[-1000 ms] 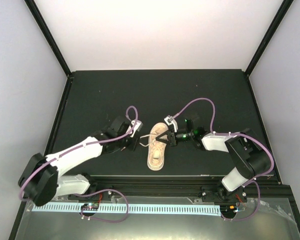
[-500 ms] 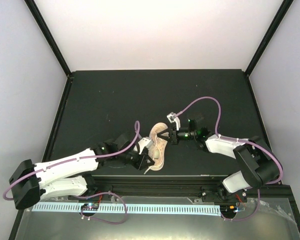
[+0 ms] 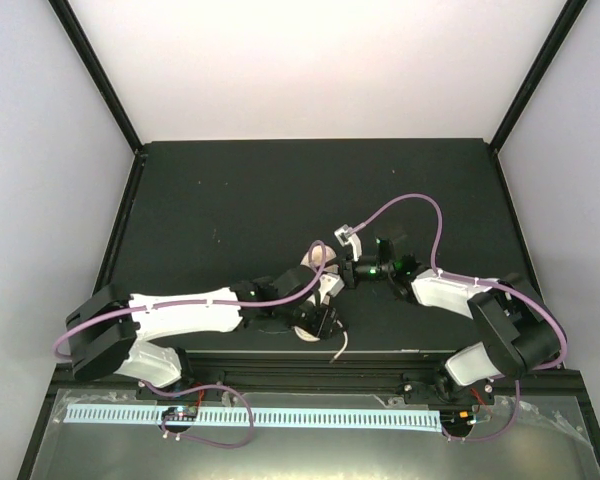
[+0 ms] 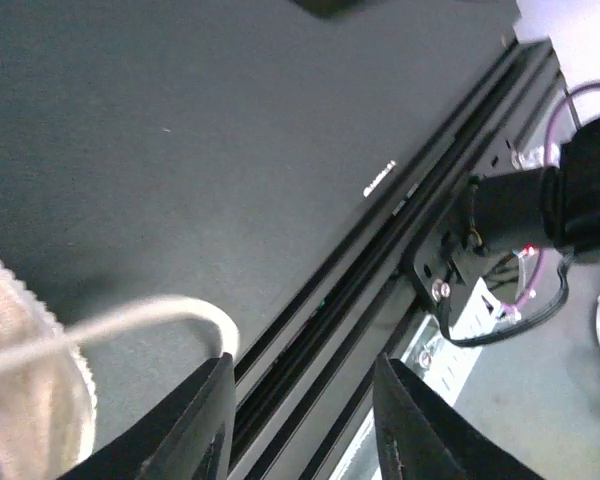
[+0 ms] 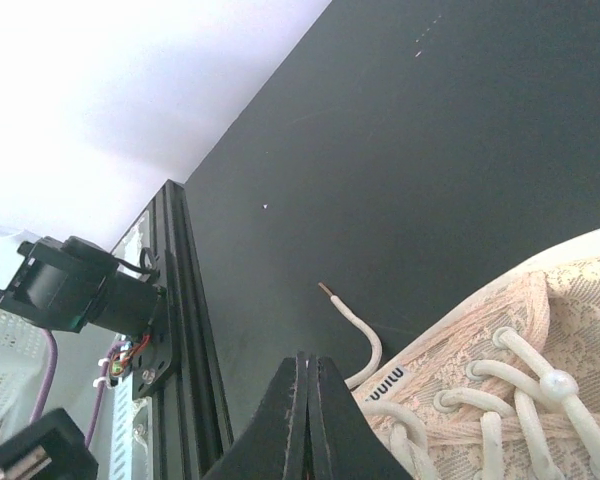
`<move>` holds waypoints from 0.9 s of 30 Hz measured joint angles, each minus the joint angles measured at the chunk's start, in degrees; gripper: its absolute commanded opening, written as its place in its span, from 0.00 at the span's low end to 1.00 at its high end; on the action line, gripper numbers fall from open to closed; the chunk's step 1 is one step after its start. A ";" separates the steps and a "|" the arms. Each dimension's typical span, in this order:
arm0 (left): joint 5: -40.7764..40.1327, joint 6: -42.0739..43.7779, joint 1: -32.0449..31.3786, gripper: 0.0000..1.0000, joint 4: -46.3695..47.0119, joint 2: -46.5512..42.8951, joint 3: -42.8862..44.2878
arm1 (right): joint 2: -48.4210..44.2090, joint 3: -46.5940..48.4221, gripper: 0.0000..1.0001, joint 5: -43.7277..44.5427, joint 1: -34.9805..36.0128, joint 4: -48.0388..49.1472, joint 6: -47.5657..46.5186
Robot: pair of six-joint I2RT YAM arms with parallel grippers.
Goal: Tie the shoes
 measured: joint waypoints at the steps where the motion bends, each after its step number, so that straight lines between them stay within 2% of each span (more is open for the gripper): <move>1: -0.87 0.48 0.02 0.54 -0.42 -0.11 0.02 | 0.00 0.00 0.02 0.04 0.00 0.02 0.00; 4: -3.26 2.51 0.68 0.69 -2.67 -2.01 0.04 | -0.02 -0.02 0.02 0.07 0.00 0.00 0.02; 8: -5.05 6.43 3.50 0.72 -7.50 -9.46 0.04 | 0.00 -0.07 0.02 0.04 0.00 0.02 0.15; 14: -3.52 14.05 13.55 0.53 -7.78 -18.93 -2.80 | 0.00 -0.11 0.02 -0.35 0.00 0.37 0.28; 16: -1.09 16.22 17.20 0.51 -6.51 -19.02 -4.42 | 0.00 -0.20 0.02 -0.79 0.00 0.72 0.31; 19: 4.31 20.33 21.66 0.46 -4.96 -16.70 -5.55 | -0.02 -0.52 0.02 -1.55 0.00 1.03 0.28; 24: 12.11 24.96 24.09 0.36 -3.10 -9.42 -4.02 | -0.07 -0.83 0.02 -3.30 0.00 1.22 0.20; 27: 14.93 26.60 24.74 0.35 -2.16 -6.16 -3.54 | -0.07 -0.83 0.02 -3.82 0.00 1.25 0.13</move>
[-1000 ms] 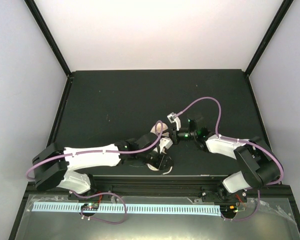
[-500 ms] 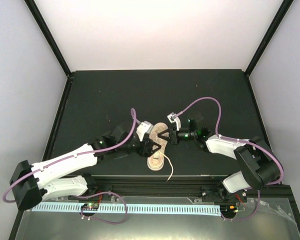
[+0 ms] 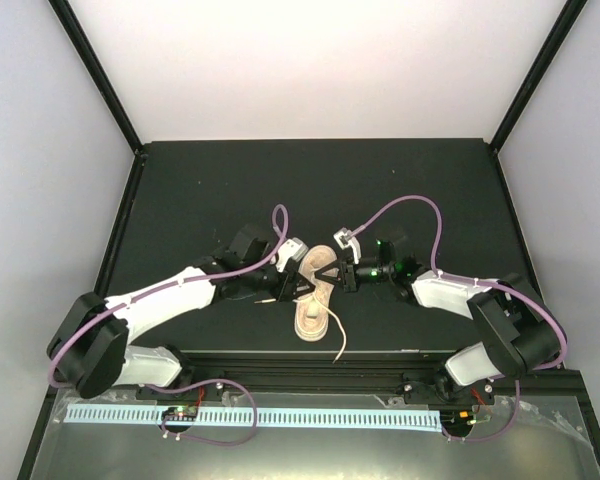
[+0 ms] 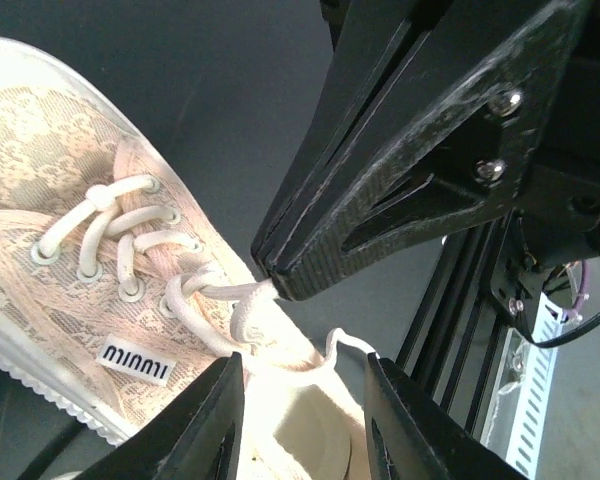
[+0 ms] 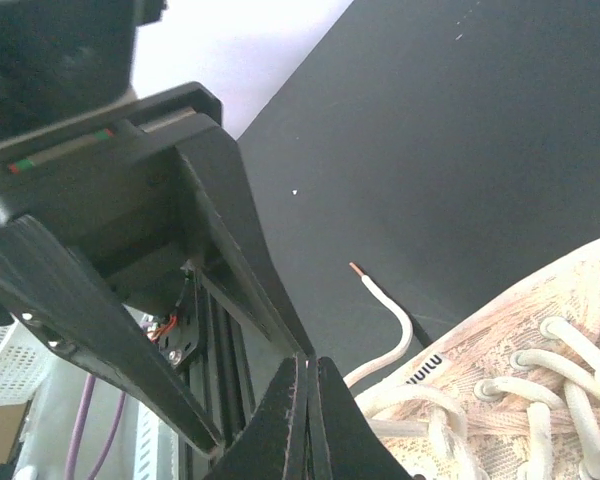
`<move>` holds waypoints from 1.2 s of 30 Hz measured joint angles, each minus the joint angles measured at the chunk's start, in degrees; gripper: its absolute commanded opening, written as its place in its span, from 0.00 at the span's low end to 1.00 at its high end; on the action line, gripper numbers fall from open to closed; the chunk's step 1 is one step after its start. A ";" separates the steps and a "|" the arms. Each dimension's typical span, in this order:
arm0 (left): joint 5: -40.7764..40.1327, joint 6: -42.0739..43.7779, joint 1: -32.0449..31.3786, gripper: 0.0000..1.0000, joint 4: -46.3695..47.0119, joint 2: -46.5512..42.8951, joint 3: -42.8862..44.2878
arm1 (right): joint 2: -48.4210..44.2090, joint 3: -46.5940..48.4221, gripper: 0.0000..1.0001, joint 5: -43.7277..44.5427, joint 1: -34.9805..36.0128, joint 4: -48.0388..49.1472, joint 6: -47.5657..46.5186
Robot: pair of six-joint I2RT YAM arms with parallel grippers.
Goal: Tie the shoes
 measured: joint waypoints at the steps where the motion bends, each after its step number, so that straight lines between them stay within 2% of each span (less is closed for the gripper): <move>1: 0.68 0.35 0.20 0.34 0.22 0.94 0.13 | 0.00 0.00 0.02 -0.07 0.00 -0.02 -0.02; 5: 2.23 0.74 0.26 0.28 1.25 2.58 0.17 | 0.00 0.00 0.02 -0.28 0.00 0.00 -0.04; 11: 2.29 0.85 0.68 0.27 3.13 3.78 0.48 | 0.02 0.00 0.01 -1.20 0.00 0.00 -0.04; 16: 2.14 0.63 1.25 0.21 3.82 6.32 0.68 | 0.02 0.00 0.02 -1.68 0.00 -0.02 -0.09; 21: 1.70 0.44 1.38 0.28 3.85 7.15 0.70 | 0.02 0.00 0.02 -1.92 0.00 -0.02 -0.26; 26: 1.05 0.20 1.38 0.28 4.26 7.52 1.14 | 0.02 0.00 0.02 -2.34 0.00 -0.02 -0.28; 29: 1.25 0.20 1.40 0.20 4.79 8.22 1.31 | 0.04 0.00 0.02 -2.29 -0.09 -0.02 -0.31; 33: 2.08 -0.13 1.40 0.03 5.55 8.57 1.31 | 0.04 0.00 0.02 -2.29 -0.09 -0.02 -0.48; 36: 2.58 -0.07 1.49 0.02 6.43 8.55 1.31 | 0.04 0.00 0.02 -2.29 -0.11 -0.02 -0.50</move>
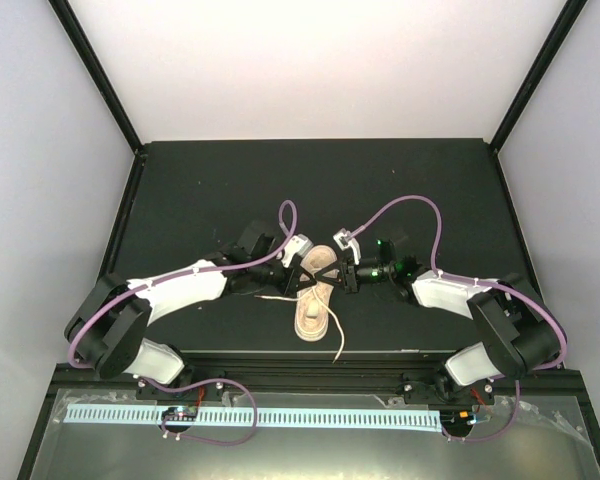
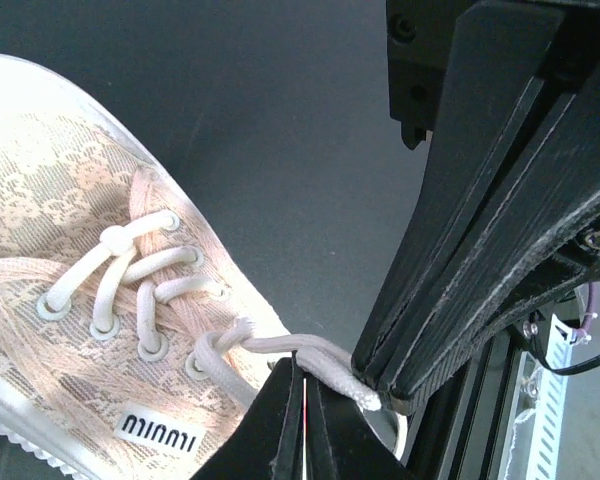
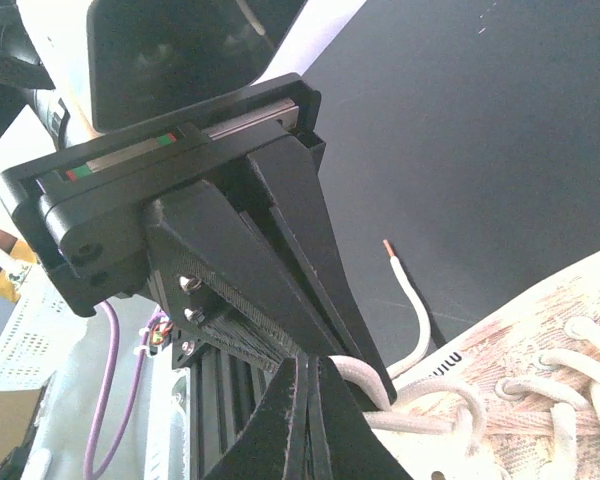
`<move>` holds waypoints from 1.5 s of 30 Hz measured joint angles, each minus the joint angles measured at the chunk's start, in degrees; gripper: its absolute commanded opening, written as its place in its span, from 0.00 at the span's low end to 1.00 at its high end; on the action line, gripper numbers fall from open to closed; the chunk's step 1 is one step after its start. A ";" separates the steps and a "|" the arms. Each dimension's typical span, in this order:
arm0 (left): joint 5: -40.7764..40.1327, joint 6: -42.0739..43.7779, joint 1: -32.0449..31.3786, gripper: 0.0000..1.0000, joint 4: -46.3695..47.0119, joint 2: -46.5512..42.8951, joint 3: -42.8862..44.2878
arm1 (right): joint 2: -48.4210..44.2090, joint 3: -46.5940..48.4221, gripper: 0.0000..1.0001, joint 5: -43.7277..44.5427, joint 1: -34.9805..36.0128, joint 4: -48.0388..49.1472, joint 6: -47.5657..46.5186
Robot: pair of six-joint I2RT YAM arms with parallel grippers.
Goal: Tie the shoes
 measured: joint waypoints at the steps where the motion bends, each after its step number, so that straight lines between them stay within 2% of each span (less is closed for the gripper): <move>1: 0.11 -0.07 0.07 0.01 0.17 -0.02 -0.02 | 0.00 0.00 0.02 0.00 0.00 0.00 0.00; 6: 0.61 -0.46 1.51 0.02 2.67 -1.64 -1.73 | -0.17 0.00 0.16 0.20 0.07 -0.22 -0.07; 7: 0.66 -0.63 1.88 0.02 3.15 -2.23 -2.14 | -0.44 0.00 0.23 0.37 0.07 -0.57 -0.09; 8: 0.70 -0.74 2.12 0.02 3.41 -2.67 -2.36 | -1.01 0.00 0.34 0.87 0.07 -1.07 -0.31; 13: 0.96 -0.90 2.54 0.01 4.33 -3.54 -2.56 | -7.45 -0.61 0.63 5.01 0.07 -4.39 -1.18; 15: 1.14 -0.90 2.54 0.01 4.39 -3.54 -2.60 | -11.19 -1.99 0.67 7.74 0.09 -5.92 -1.62; 21: 1.90 -0.87 2.58 0.02 4.44 -3.56 -2.93 | -22.45 -8.11 0.55 17.90 0.52 -13.29 -0.70; 25: 2.32 -0.87 2.58 0.01 4.46 -3.80 -3.13 | -25.77 -13.46 0.54 22.14 3.21 -14.10 2.43; 35: 3.13 -0.98 2.58 0.02 4.63 -4.39 -3.78 | -17.03 -18.99 0.44 24.63 10.16 -6.80 9.97; 39: 3.19 -0.96 2.58 0.02 4.61 -4.59 -3.78 | -13.49 -19.43 0.34 24.15 11.56 -1.99 12.13; 45: 3.21 -0.90 2.58 0.02 4.57 -4.70 -3.78 | -11.37 -20.44 0.05 23.06 12.11 3.50 14.53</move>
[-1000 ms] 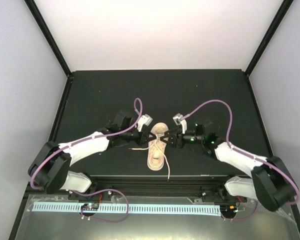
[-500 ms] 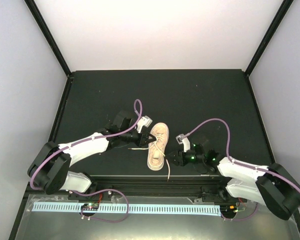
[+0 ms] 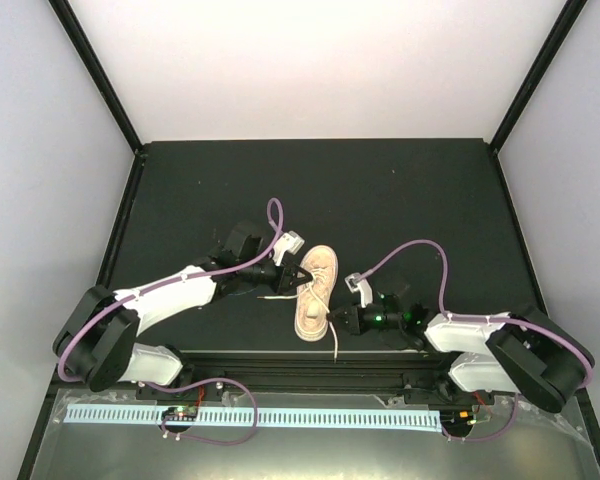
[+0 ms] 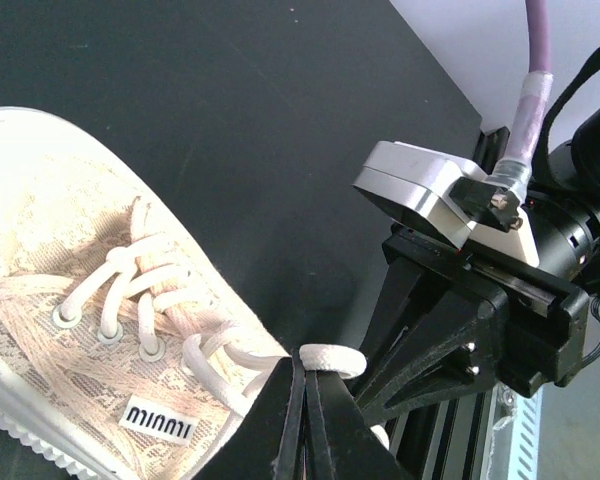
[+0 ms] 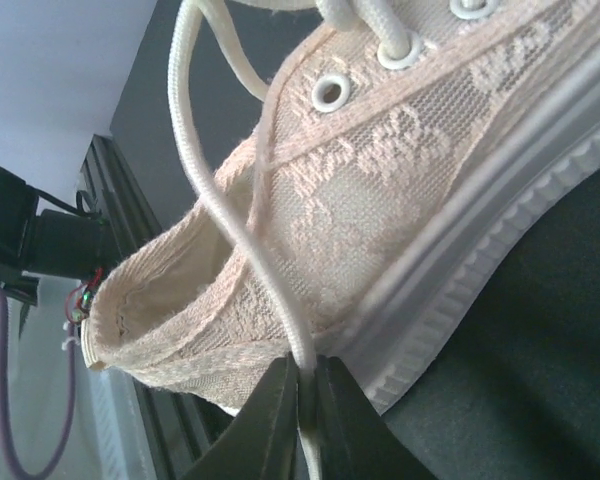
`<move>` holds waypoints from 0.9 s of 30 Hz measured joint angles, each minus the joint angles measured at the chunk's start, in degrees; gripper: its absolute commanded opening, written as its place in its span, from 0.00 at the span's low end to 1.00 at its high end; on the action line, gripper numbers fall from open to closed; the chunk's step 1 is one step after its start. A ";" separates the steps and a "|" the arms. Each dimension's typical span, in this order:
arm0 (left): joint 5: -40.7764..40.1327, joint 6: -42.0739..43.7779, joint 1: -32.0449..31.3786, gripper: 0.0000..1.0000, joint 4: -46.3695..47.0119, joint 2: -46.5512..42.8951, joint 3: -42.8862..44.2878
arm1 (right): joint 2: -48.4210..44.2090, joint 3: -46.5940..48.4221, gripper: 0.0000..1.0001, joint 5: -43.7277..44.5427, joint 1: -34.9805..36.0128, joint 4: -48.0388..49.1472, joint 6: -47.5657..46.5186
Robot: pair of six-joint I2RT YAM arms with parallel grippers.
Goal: Tie the shoes
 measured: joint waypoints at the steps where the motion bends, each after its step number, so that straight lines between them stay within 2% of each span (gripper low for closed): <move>1: 0.11 0.11 0.00 0.02 -0.02 -0.13 0.00 | -0.13 -0.02 0.03 0.09 0.02 0.11 -0.09; 4: 0.61 0.68 0.00 0.02 -0.11 -0.85 0.00 | -1.84 0.24 0.02 1.29 0.00 -2.25 -0.31; 10: 3.17 1.92 -0.02 0.02 0.07 -3.06 -1.97 | -6.97 5.81 0.02 8.17 -0.02 -15.04 -2.49; 17: 5.53 3.19 -0.92 0.02 -0.17 -5.62 -4.98 | -4.09 15.10 0.02 13.84 -0.24 -25.49 -5.57; 27: 1.18 2.99 -6.23 0.01 -2.34 -6.99 -8.70 | -2.56 21.16 0.01 13.35 -0.28 -30.08 -9.97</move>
